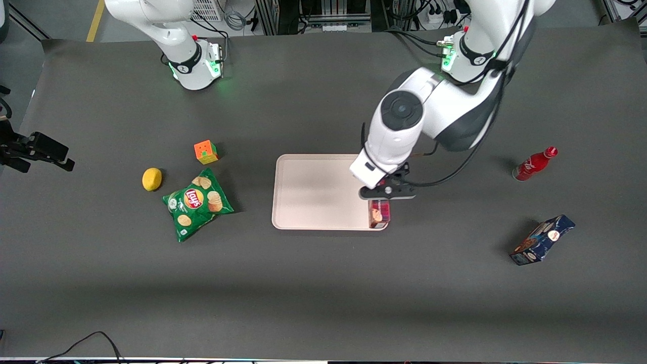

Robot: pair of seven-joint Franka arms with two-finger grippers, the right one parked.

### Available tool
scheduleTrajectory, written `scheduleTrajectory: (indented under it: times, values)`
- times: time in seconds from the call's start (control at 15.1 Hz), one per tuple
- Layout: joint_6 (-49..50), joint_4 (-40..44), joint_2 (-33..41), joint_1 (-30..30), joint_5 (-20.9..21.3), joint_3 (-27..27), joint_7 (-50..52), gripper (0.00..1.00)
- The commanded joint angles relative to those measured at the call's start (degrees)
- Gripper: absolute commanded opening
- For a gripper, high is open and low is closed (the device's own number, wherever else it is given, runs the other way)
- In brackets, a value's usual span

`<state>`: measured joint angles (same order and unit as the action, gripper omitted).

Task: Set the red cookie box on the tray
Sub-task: 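Lift the cookie box and carry it over the white tray, then lower the box onto the tray and open the left gripper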

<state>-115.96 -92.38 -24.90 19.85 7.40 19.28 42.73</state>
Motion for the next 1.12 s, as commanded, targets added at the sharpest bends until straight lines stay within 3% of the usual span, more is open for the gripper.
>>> scheduleTrajectory:
  times: [0.0,0.46,1.06]
  values:
    - [-9.17,-5.43,-2.69,1.07,2.71,-0.12,2.88,0.00]
    - [-19.03,-12.73,-5.51,1.25,3.94,-1.17,3.58,0.00]
    - [-20.09,-14.49,-6.47,1.33,3.94,-2.14,4.55,0.00]
